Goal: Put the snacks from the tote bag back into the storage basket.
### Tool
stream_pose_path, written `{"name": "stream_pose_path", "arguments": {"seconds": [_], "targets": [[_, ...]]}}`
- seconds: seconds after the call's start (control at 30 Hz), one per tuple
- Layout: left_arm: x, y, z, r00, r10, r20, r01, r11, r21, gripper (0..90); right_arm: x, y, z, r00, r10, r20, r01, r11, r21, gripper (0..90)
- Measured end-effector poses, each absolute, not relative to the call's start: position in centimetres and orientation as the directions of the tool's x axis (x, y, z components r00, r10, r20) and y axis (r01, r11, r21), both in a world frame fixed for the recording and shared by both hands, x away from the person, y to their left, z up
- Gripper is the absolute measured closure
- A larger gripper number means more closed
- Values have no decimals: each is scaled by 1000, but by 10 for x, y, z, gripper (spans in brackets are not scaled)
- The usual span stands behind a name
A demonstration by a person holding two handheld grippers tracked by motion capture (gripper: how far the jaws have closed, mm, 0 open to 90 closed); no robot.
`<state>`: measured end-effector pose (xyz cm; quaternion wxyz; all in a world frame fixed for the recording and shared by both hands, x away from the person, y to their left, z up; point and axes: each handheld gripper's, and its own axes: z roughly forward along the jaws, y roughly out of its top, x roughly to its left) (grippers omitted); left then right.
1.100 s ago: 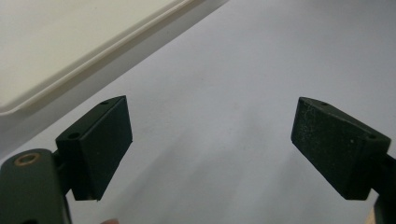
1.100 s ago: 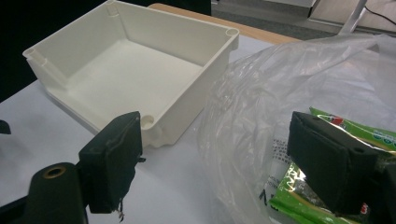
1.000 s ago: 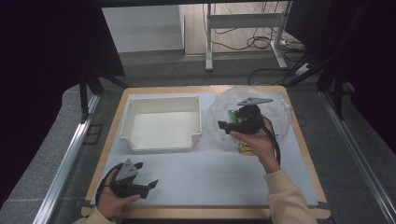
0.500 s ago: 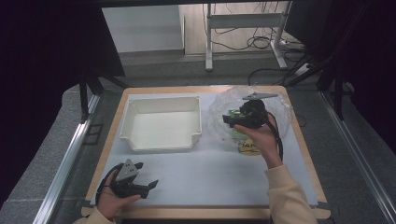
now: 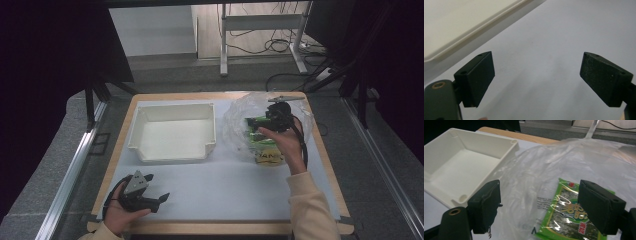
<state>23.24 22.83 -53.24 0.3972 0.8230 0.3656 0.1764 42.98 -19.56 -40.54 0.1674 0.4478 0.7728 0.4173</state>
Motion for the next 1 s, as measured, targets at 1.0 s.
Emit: {"name": "stream_pose_path", "arguments": {"seconds": [1.0], "targets": [[233, 225, -534, 647, 762, 5, 474, -408, 781, 124, 474, -235, -438, -445, 883, 152, 676, 219, 703, 259]]}}
